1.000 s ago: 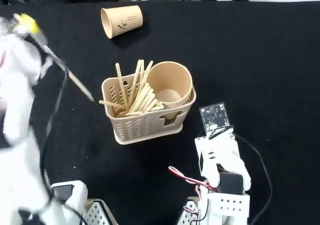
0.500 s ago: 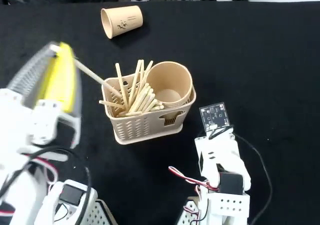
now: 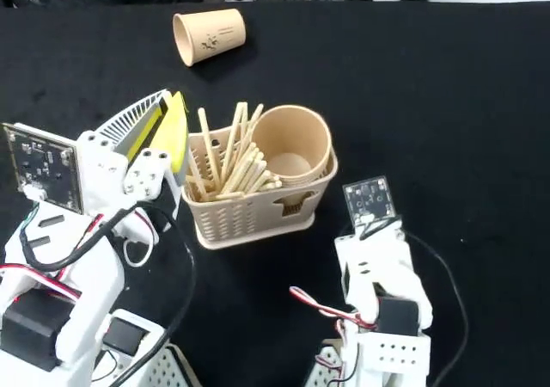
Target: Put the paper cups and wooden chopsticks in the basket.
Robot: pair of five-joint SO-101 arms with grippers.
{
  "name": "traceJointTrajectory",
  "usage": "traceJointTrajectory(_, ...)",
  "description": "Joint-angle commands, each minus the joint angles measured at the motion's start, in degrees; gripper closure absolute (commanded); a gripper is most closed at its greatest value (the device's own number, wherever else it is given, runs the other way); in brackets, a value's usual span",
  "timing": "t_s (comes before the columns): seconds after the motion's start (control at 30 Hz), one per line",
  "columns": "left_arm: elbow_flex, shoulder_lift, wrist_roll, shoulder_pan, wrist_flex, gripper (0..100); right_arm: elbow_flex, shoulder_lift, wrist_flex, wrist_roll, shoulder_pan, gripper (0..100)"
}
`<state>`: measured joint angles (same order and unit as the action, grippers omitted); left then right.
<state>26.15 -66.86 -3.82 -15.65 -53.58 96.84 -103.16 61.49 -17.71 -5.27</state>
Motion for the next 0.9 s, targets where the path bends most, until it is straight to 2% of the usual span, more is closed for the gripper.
traceJointTrajectory(0.0,-1.0,-0.4,0.4,-0.2,-4.1,88,-0.2,-2.9,0.4,0.0,0.8,98.7)
traceJointTrajectory(0.1,-2.1,-0.4,-3.6,-0.1,-8.7,75,-0.2,-2.9,0.4,0.0,0.8,98.7)
traceJointTrajectory(0.17,-2.5,-0.5,-3.8,0.0,-10.3,76,-0.2,-2.9,0.4,0.0,0.8,98.7)
traceJointTrajectory(0.27,-2.3,-2.3,-0.1,1.4,-10.8,78,-0.2,-2.9,0.4,0.0,0.8,98.7)
traceJointTrajectory(0.57,8.1,-16.8,3.1,22.5,-10.5,80,-0.2,-2.9,0.4,0.0,0.8,98.7)
traceJointTrajectory(0.87,31.9,-38.0,3.0,31.5,-10.4,80,-0.2,-2.9,0.3,0.0,0.8,98.7)
